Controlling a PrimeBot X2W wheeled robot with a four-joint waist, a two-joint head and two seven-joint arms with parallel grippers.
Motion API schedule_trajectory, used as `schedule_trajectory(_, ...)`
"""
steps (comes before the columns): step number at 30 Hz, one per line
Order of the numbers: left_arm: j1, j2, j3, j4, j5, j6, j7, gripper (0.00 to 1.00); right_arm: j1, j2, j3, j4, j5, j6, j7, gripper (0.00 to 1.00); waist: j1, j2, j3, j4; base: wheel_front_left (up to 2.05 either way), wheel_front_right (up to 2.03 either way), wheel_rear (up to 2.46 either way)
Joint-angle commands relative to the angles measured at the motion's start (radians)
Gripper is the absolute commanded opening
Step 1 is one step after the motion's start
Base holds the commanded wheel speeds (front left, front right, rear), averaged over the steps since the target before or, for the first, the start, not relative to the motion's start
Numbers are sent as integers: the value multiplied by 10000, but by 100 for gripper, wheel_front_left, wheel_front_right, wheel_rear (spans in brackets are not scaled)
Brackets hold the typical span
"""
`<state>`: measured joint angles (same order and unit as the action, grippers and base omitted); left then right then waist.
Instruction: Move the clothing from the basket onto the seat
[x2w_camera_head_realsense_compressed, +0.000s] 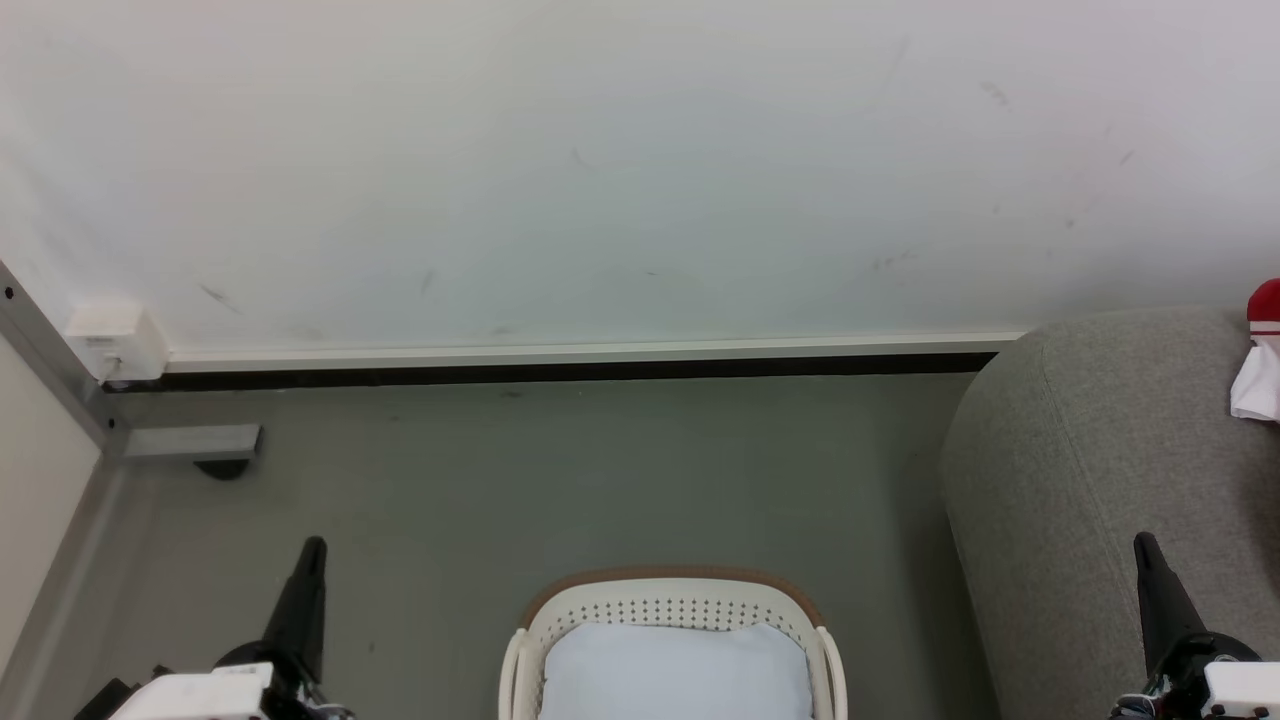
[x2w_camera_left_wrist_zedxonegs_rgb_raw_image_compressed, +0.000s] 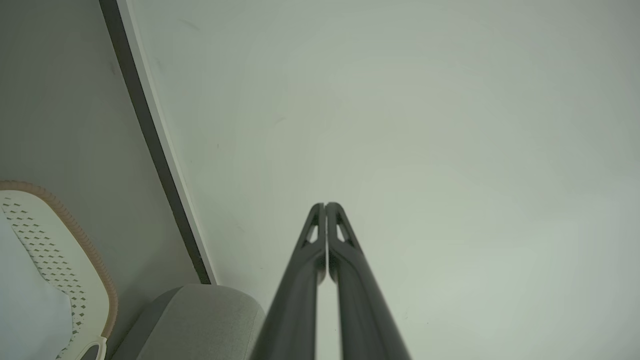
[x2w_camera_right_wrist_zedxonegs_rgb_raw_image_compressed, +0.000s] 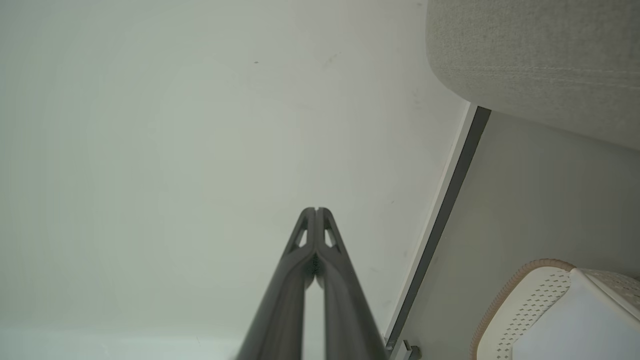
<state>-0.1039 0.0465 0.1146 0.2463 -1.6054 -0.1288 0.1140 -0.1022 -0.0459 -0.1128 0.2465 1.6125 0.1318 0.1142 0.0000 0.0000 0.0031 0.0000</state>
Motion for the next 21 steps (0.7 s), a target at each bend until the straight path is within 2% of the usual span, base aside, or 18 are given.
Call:
schedule_trajectory(1,-90,69,22,-40,-136,-38,40,0,-128,-80,-42,-52,6,-22,39,0,0,0,0,0,0,0,0)
schedule_trajectory(21,-88,69,20,-41,-137,-38,38,0,-128,-79,-40,-51,7,-22,38,0,0,0,0,0,0,0,0)
